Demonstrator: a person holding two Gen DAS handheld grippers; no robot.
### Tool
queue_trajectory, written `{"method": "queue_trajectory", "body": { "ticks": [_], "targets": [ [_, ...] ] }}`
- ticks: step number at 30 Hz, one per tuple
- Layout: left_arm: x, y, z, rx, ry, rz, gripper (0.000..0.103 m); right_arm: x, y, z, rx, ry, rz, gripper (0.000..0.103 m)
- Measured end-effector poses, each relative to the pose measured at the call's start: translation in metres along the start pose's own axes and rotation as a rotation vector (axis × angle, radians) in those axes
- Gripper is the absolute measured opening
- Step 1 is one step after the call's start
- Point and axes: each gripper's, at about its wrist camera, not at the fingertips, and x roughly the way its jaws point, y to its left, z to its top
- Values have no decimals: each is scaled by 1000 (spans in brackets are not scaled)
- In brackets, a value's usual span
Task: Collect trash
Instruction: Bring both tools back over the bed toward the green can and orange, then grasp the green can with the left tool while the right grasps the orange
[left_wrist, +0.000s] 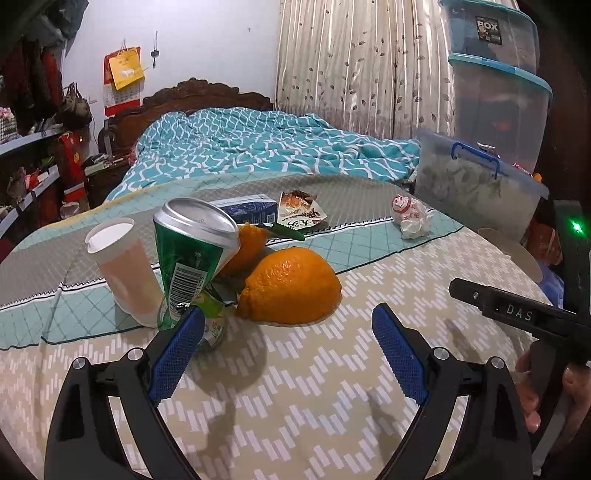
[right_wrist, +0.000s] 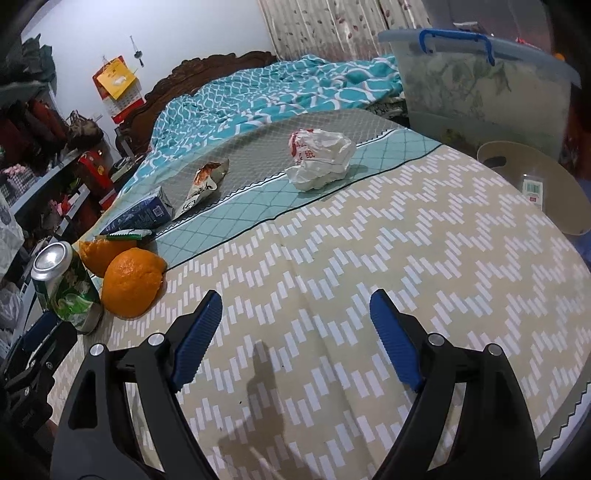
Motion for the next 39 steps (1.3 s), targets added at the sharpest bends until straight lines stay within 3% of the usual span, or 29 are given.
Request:
{"method": "queue_trajectory", "body": {
  "ticks": [29,39],
  "targets": [
    [-8,-2,-2,10,-36,6,88,-4,4,-3,-27,-25,12,83],
    [-18,15,-1,-49,-73,-47,88,-12,8,-5,-63,-63,38,83]
  ]
}}
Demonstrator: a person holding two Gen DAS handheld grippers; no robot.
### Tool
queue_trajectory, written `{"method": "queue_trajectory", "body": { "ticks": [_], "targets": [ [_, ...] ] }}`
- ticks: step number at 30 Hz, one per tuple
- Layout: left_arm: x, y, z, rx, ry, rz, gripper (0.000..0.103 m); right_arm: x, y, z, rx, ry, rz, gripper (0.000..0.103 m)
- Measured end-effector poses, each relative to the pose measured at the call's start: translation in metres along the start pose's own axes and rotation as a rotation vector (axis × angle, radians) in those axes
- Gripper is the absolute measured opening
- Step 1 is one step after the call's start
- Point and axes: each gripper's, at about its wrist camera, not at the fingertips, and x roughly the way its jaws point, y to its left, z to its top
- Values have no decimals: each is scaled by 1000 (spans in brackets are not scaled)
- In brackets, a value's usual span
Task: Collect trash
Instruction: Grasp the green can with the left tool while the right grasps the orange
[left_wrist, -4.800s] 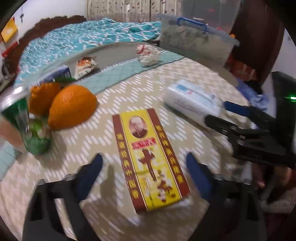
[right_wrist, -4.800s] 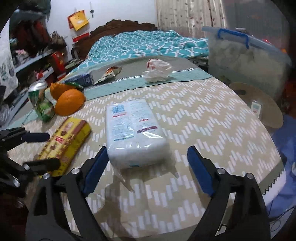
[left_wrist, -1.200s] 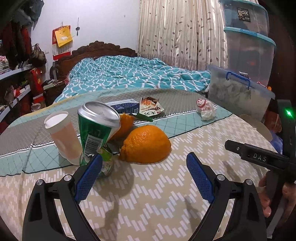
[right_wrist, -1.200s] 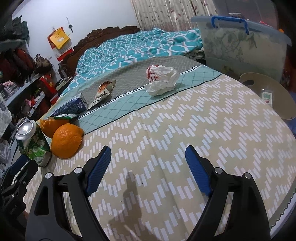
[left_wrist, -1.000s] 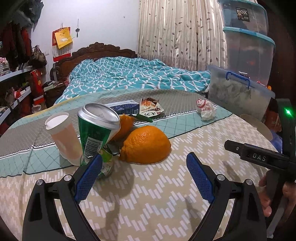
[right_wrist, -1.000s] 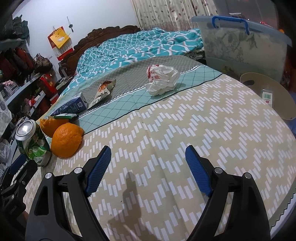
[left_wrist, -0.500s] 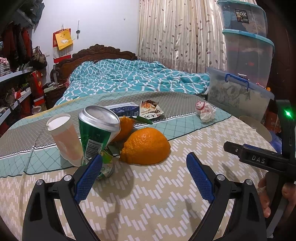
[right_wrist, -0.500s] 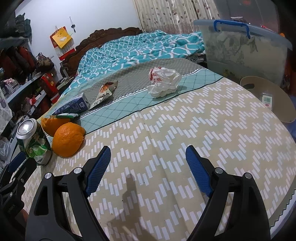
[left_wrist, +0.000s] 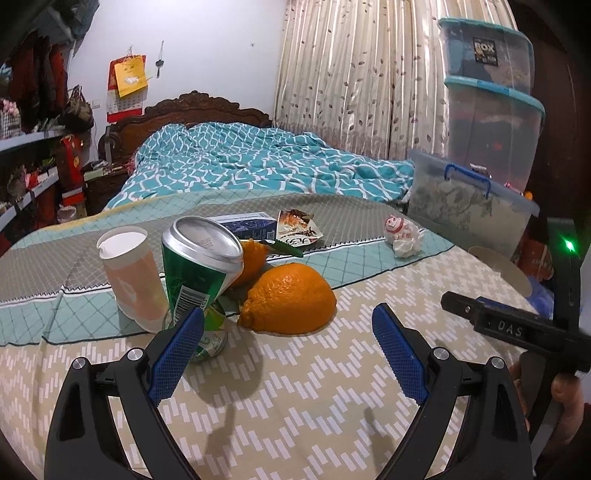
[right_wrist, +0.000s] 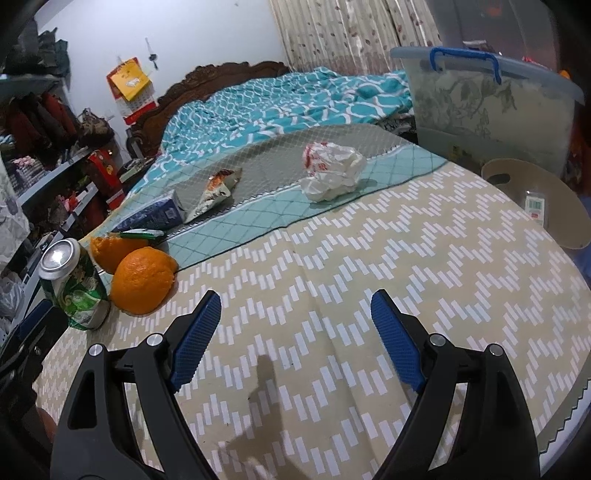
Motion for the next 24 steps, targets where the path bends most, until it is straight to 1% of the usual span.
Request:
{"method": "queue_trajectory", "body": {
  "ticks": [2,6,10,14,17,19,21,22,24],
  "targets": [
    [-3,8,0,-34,-6,-11,88,-2,5,-1,-30,-5,14,83],
    [-10,32,-1,-92,6,0,88,-3,13,-1,-76,-14,28,83],
    [-20,48,-4,-113,7,40,88,-5,16,-2,-96,-20,48,83],
    [-26,56,2,-103,3,72,88,-3,18,-1,-106,-14,60,84],
    [-18,53,10,-77,10,91,88,-2,19,-1,-112,-6,68,84],
    [-8,46,15,-39,25,115,88,0,19,-1,-111,2,73,84],
    [5,40,18,-2,49,111,88,0,18,-1,-106,6,76,84],
    [15,36,19,28,74,120,88,0,18,-1,-105,8,77,84],
    [31,34,18,50,116,148,88,2,18,0,-105,14,78,84]
  ]
}}
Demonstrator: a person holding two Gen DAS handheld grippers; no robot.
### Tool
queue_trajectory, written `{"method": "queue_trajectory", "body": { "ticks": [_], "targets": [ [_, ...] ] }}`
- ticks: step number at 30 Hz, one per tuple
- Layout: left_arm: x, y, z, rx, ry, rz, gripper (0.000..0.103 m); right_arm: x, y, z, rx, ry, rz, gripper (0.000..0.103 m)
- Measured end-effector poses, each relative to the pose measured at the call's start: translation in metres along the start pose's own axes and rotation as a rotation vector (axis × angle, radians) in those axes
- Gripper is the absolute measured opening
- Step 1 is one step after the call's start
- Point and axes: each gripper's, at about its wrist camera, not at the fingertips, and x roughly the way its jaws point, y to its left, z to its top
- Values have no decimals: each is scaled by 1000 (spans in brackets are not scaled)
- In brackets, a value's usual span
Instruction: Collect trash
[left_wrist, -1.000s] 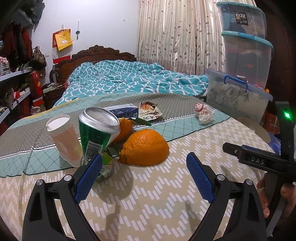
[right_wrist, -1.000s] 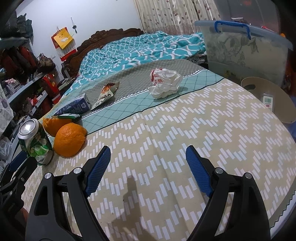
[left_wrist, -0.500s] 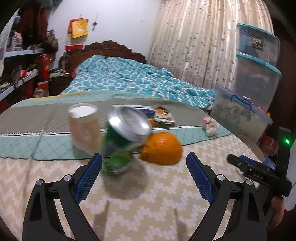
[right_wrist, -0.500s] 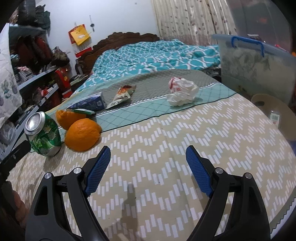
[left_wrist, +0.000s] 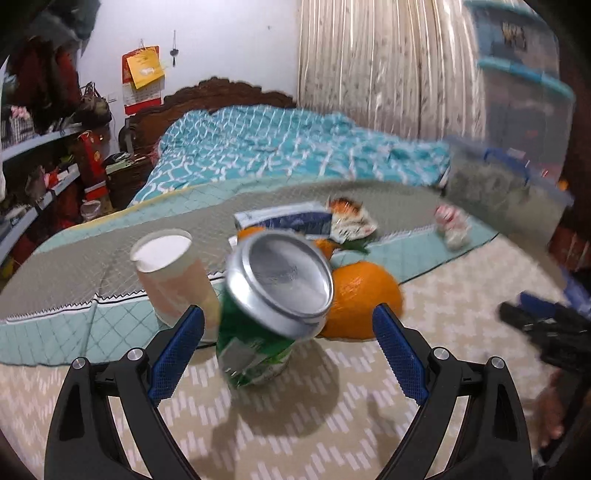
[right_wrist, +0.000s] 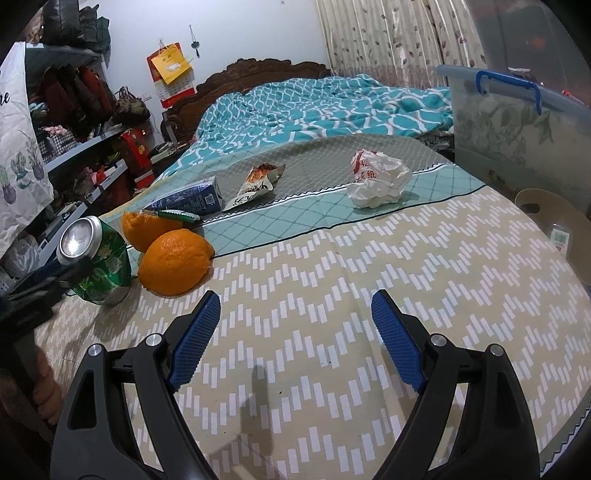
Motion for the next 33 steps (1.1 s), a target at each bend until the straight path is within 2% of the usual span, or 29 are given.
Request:
{"method": "queue_trajectory", "body": {
  "ticks": [1,2,3,4,5,6,12,19,23,25,28,29,33],
  "targets": [
    [5,1,0,-2,13,-3,86,1,0,0,1,2,0,84],
    [9,3,0,-15,23,-17,77,1,-1,0,1,3,-1,84],
    [12,4,1,-28,31,-30,62,1,-1,0,1,5,-2,84],
    [14,7,0,-41,39,-37,55,2,-1,1,1,6,-4,84],
    [15,9,-1,-44,43,-36,37,2,-1,1,2,8,-4,84],
    [15,12,-2,-46,50,-37,23,3,-1,1,2,11,-5,84],
    [-2,33,-14,-108,51,-122,22,10,1,2,-4,45,-5,84],
    [-25,52,-34,-169,41,-222,22,45,39,18,-82,184,160,84],
    [-26,58,-36,-205,34,-240,23,68,80,35,-198,186,170,85],
    [-25,57,-35,-206,28,-236,23,87,99,40,-259,215,165,86],
    [-25,54,-34,-197,25,-230,23,110,116,39,-279,269,178,86],
    [-25,53,-33,-191,24,-226,22,114,118,39,-278,277,189,84],
    [-26,49,-33,-176,22,-216,22,107,120,31,-243,299,276,52]
  ]
}}
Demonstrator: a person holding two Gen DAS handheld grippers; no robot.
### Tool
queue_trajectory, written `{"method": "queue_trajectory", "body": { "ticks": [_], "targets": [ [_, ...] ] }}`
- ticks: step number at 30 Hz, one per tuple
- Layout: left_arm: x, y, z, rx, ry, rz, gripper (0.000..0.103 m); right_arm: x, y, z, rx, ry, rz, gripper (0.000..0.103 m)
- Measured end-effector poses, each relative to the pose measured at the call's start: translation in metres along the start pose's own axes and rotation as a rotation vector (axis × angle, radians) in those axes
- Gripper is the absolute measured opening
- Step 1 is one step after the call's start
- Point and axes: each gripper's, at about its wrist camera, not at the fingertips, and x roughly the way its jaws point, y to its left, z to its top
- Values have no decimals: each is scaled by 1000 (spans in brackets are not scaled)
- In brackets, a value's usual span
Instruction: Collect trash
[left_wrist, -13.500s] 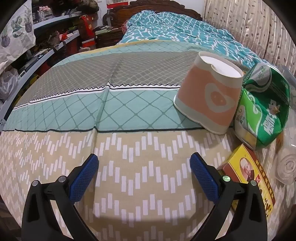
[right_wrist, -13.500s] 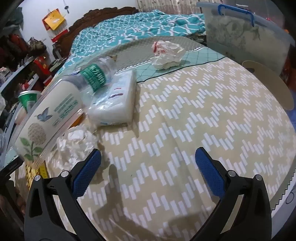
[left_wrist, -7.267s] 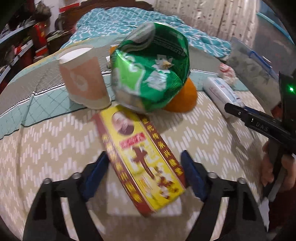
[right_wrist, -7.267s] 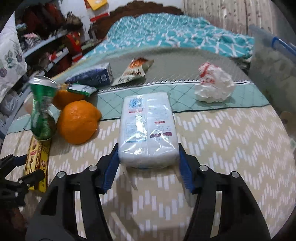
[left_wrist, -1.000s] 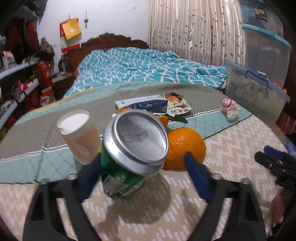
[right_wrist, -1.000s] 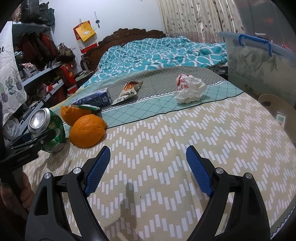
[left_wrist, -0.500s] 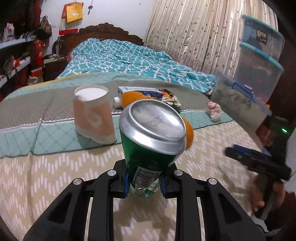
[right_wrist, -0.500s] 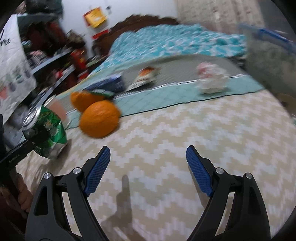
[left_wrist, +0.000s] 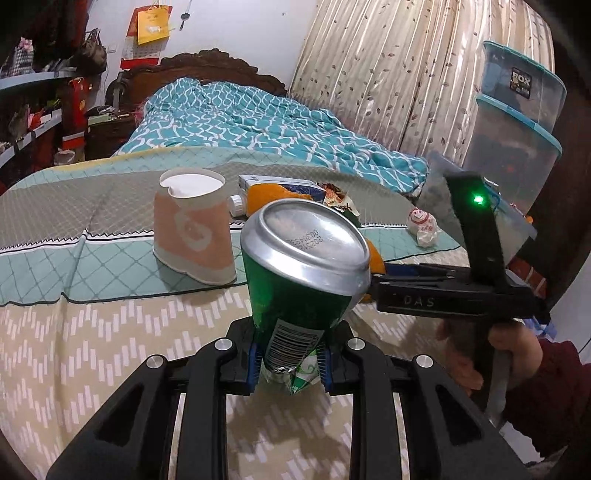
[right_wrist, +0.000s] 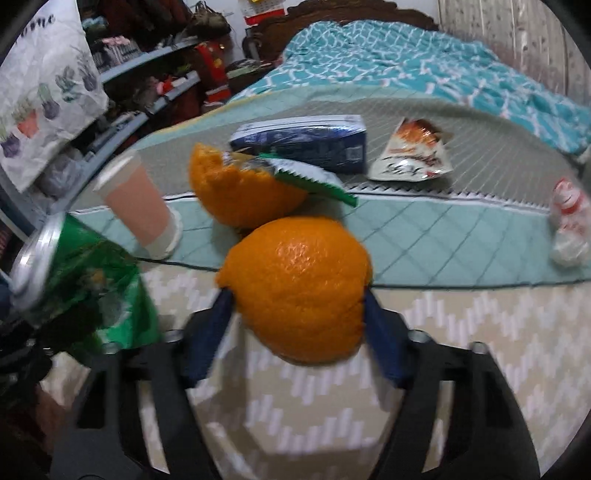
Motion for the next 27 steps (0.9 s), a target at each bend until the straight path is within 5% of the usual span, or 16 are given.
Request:
{"method": "queue_trajectory", "body": {
  "ticks": [3,8,14,20,22,25,27],
  "targets": [
    [0,-1,0,4,2,2,22,-13,2,-19,22,-10,18,41],
    [0,2,0,-9,12,-27,21,-47,-1,-63,63,-51,26,40],
    [-3,4,-4,-104,76,-207,16,-86,-23,-99,179,-81,67,41],
    [-10,-22,-6,-50,115,-263,12,-104,-30,-112,187,-153,-107,80],
    [-6,-24,-7,-54,141,-261,12,-109,-26,-110,162,-179,-129,84],
    [-4,-24,-8,-72,153,-241,26,-113,-17,-107,112,-197,-149,89],
    [-4,-24,-6,-85,149,-227,51,-113,-14,-107,88,-198,-163,90]
  ]
}}
